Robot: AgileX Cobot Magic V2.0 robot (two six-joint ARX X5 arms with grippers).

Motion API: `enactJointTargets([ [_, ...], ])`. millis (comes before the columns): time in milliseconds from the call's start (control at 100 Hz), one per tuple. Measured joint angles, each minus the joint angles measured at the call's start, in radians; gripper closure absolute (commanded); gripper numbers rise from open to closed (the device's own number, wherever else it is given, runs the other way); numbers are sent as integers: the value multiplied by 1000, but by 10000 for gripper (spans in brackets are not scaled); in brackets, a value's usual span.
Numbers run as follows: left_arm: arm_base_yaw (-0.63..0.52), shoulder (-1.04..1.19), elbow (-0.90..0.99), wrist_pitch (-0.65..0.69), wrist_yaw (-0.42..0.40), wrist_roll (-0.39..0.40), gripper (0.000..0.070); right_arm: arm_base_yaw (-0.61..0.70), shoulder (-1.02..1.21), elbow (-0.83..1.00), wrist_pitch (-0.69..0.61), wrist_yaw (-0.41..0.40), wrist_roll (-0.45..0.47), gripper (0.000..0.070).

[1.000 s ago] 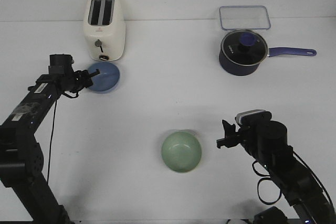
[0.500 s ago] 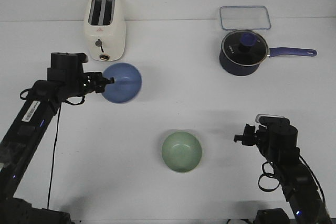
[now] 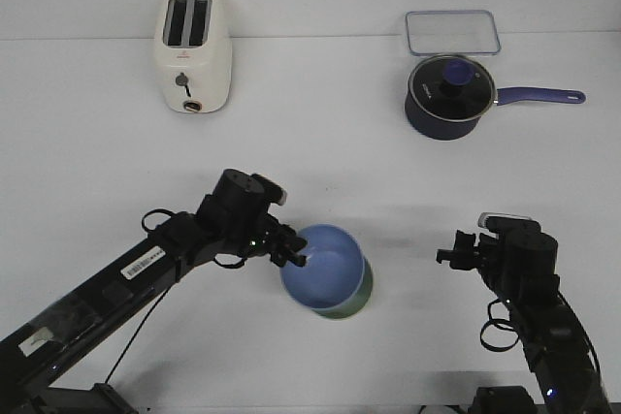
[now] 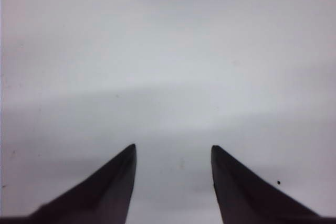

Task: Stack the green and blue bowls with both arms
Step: 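Carry the blue bowl over the green bowl and lower it inside, then open the left gripper and withdraw it from the stacked bowls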

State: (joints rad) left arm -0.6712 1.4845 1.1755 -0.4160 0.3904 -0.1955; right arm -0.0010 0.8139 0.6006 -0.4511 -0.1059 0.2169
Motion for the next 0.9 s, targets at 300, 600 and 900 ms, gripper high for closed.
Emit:
enactJointTargets([
  [300, -64, 64, -16, 79, -84, -2, 371, 0, 0, 0, 8, 0, 0, 409],
  [600, -27, 24, -16, 82, -56, 5, 318, 0, 0, 0, 23, 0, -1, 409],
  [900, 218, -279, -7, 47, -344, 124, 684, 0, 0, 0, 104, -59, -4, 644],
])
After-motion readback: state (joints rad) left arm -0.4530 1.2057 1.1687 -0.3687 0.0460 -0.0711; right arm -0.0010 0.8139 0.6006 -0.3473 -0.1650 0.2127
